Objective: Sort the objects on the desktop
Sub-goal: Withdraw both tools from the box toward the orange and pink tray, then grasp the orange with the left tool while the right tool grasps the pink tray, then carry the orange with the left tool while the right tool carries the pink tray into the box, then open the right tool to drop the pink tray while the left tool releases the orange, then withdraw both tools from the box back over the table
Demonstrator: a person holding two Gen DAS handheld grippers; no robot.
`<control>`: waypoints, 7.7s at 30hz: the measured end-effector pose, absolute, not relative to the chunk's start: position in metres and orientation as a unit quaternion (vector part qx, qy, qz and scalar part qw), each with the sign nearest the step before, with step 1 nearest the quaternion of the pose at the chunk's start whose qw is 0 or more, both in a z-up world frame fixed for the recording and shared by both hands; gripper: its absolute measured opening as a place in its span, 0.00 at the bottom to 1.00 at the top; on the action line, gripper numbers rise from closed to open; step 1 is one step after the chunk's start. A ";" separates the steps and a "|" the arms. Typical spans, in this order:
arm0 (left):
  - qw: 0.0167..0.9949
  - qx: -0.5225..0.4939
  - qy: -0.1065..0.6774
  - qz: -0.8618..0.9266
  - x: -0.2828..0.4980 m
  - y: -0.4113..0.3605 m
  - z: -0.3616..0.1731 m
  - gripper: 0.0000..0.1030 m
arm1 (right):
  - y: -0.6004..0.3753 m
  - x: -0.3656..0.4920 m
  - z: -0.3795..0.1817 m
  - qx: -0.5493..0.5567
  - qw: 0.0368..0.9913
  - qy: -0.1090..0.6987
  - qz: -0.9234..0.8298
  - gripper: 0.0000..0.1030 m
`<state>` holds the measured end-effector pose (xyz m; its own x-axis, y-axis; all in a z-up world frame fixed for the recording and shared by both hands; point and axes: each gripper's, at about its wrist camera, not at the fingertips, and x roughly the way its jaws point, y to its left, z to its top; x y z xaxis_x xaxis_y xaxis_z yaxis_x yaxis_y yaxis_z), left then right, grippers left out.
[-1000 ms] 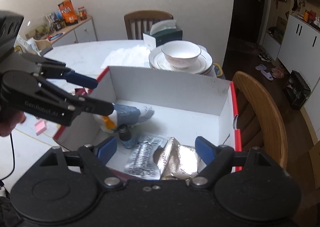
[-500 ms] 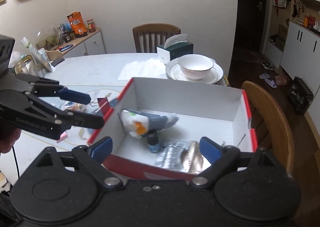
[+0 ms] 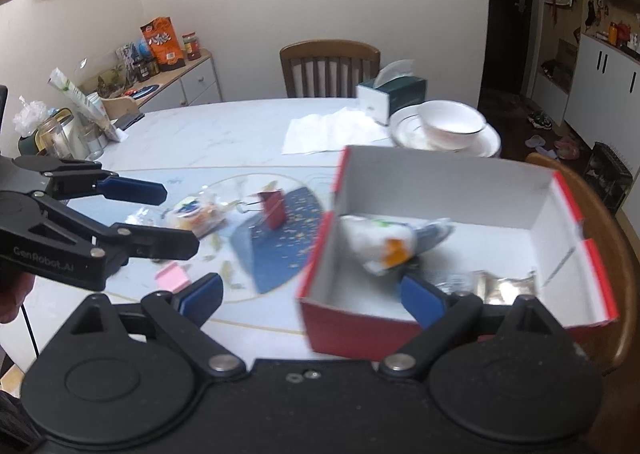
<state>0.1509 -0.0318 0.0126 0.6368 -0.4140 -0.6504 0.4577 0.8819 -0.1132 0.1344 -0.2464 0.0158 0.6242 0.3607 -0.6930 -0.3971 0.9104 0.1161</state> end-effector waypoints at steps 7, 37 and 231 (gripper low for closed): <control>0.904 0.037 0.359 -0.229 0.142 0.027 -0.005 0.99 | -0.194 0.129 -0.004 -0.015 0.894 0.406 0.192 0.93; 0.883 0.064 0.425 -0.187 0.155 0.152 -0.103 1.00 | -0.037 0.166 -0.084 -0.011 0.874 0.470 0.124 0.90; 0.879 0.081 0.349 -0.314 0.198 -0.145 0.014 0.63 | -0.333 0.176 0.026 -0.014 0.911 0.392 0.130 0.84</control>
